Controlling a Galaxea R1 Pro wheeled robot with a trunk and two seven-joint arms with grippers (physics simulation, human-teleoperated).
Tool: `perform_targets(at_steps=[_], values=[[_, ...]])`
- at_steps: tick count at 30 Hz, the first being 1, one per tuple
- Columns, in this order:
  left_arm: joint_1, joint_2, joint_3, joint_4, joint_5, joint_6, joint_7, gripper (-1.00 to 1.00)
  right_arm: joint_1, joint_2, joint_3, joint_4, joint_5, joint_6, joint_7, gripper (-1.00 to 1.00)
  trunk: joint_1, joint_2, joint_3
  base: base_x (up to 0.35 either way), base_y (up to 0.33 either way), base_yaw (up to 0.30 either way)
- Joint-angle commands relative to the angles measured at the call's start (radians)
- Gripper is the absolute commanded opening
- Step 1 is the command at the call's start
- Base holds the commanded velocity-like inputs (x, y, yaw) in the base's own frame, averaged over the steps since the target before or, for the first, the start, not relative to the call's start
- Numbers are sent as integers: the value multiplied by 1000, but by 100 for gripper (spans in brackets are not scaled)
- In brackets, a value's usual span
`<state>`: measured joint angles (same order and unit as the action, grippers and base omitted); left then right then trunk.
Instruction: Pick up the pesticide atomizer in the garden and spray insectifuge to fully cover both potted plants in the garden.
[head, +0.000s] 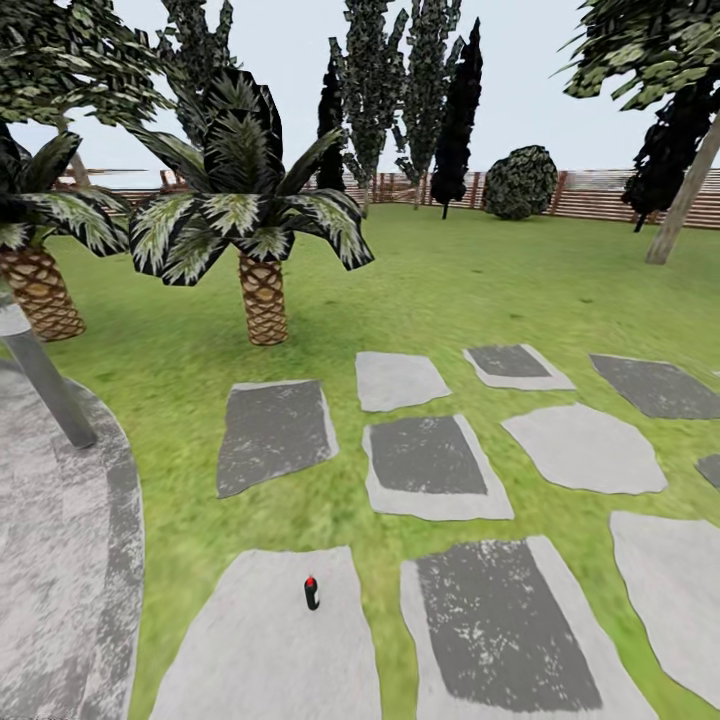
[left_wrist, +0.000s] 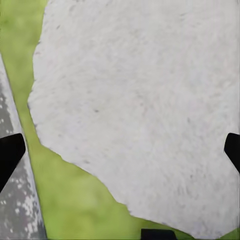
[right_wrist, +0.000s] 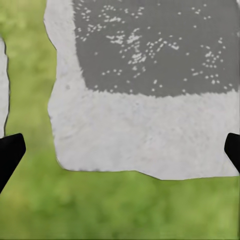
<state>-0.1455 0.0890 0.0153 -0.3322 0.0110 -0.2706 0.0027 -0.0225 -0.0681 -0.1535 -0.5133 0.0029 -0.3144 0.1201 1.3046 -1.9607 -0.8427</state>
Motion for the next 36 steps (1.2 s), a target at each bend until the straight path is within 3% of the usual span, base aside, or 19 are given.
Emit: perform_targets(at_steps=[1, 10, 16, 18, 20, 22, 23, 26, 28, 31, 32, 35, 36], values=[[-1, 0, 1, 1, 1, -3, 0, 100, -1, 1, -6, 1, 0, -3, 9, 100, 0, 0, -1, 229, -246, 271], [-2, 0, 2, 0, 3, -4, 0, 100, -1, 1, -9, 1, 0, -4, 7, 100, 0, 0, -1, 212, -248, 265], [-9, -4, -1, -15, 3, -1, 2, 100, -1, 3, -8, -20, -1, -2, 5, 100, 0, 0, -1, 75, -106, 64], [-31, -4, -1, -23, 3, 2, 2, 100, -5, 3, -8, -63, -1, -2, 5, 100, 0, 0, -1, 5, -7, 4], [-91, -2, -1, -30, 2, 9, 4, 100, -25, 3, -8, -141, -1, 3, 4, 100, 0, 0, -1, 3, -4, 2], [-173, 2, -1, -29, 3, 19, 11, 100, -73, 4, -8, -212, 1, 15, 4, 100, 0, 0, -1, 1, -1, 1], [-256, -2, -1, -30, 2, 59, 49, 100, -188, 5, -8, -239, 2, 81, 4, 100, 0, 0, -1, 0, 0, 0], [-294, -6, -1, -30, 5, 90, 88, 100, -315, 6, -8, -243, 0, 189, -12, 100, 0, 0, -1, 0, 0, 0], [-299, -5, 0, -30, 5, 90, 95, 100, -358, 8, -4, -243, 0, 212, -105, 100, 0, 0, -1, 0, 0, 0], [-291, -3, 1, -31, 2, 81, 96, 100, -370, 9, 30, -242, 1, 216, -165, 100, 0, 0, -1, 0, 0, 0], [-287, -3, -2, -30, -1, 68, 96, 100, -372, 9, 93, -219, 2, 215, -179, 100, 0, 0, -1, 95, -59, 0], [-284, -2, -1, -30, 3, 56, 95, 100, -373, 8, 194, -183, 2, 215, -187, 100, 0, 0, -1, 193, -129, 0], [-284, -2, 0, -30, 4, 55, 96, 100, -373, 8, 208, -181, 2, 216, -186, 100, 0, 0, -1, 263, -195, 0]])
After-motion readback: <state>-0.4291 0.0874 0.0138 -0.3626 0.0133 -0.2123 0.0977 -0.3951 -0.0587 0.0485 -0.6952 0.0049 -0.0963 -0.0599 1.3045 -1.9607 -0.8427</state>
